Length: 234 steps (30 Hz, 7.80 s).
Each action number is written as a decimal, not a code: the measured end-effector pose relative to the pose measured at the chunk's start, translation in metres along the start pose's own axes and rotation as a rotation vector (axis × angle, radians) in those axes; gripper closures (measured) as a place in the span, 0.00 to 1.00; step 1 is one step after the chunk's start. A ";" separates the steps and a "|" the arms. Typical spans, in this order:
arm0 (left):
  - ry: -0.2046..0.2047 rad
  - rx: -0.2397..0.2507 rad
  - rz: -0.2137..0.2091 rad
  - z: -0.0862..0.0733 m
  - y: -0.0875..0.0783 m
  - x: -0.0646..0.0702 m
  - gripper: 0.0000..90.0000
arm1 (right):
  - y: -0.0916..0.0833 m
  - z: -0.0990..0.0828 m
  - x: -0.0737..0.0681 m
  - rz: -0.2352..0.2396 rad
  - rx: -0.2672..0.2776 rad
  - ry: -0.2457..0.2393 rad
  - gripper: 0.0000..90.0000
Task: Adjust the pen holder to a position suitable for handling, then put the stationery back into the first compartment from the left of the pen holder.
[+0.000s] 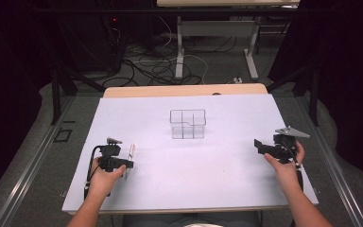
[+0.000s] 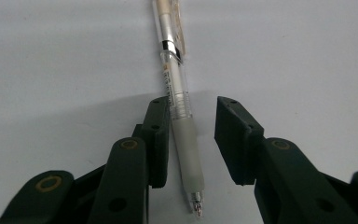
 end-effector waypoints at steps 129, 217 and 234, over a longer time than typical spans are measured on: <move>0.575 0.065 -0.278 0.035 0.008 0.159 0.88 | -0.001 0.014 -0.092 0.252 -0.036 -0.314 0.17; 0.605 -0.067 -0.415 0.002 0.019 0.190 0.89 | 0.001 -0.042 -0.197 0.258 0.084 -1.843 0.75; 0.602 -0.072 -0.427 -0.001 0.021 0.195 0.88 | 0.000 -0.044 -0.198 0.253 0.063 -1.876 0.85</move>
Point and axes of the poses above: each handheld gripper's, and its own axes: y roughly forward along the jaws, z roughly out of its top, x roughly to its right, the point moved 3 cm from there along y, roughly forward along the jaws, and after that the axes turned 3 degrees about z, right-handed, at the moved point
